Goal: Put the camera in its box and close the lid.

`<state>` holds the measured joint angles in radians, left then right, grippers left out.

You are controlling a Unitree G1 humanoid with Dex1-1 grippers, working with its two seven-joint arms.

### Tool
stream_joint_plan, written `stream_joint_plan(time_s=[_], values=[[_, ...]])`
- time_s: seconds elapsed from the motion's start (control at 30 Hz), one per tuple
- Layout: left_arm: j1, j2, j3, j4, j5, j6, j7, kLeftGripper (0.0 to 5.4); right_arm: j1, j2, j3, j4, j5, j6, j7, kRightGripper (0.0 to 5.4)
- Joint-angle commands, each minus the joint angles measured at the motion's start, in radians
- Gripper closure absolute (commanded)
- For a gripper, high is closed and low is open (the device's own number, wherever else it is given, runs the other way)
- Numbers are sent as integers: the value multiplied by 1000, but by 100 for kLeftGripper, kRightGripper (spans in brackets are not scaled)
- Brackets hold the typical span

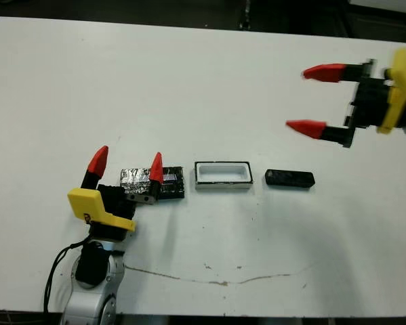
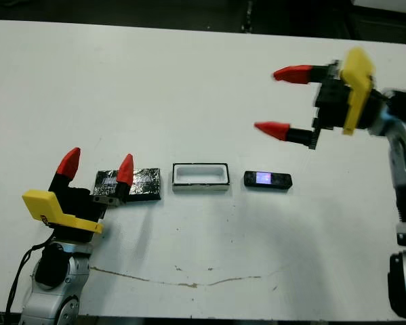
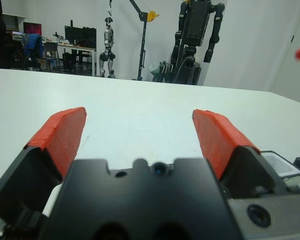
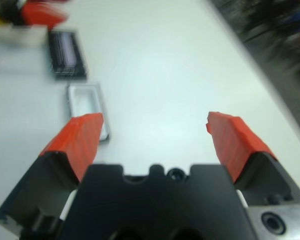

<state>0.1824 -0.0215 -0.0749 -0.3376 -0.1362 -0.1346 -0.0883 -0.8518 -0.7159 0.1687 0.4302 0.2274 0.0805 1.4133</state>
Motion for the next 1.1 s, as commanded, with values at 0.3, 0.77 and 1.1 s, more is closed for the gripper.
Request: stream_joint_plan(time_s=[0.3, 0.77, 1.1], values=[[3, -1, 5, 23, 5, -8, -1, 0, -115, 69, 173, 225, -201, -89, 176, 2], [5, 1, 4, 20, -5, -3, -7, 0, -97, 107, 211, 239, -303, -103, 177, 2], [6, 4, 2, 21, -8, -2, -11, 0, -46, 102, 232, 179, -343, -64, 144, 2]])
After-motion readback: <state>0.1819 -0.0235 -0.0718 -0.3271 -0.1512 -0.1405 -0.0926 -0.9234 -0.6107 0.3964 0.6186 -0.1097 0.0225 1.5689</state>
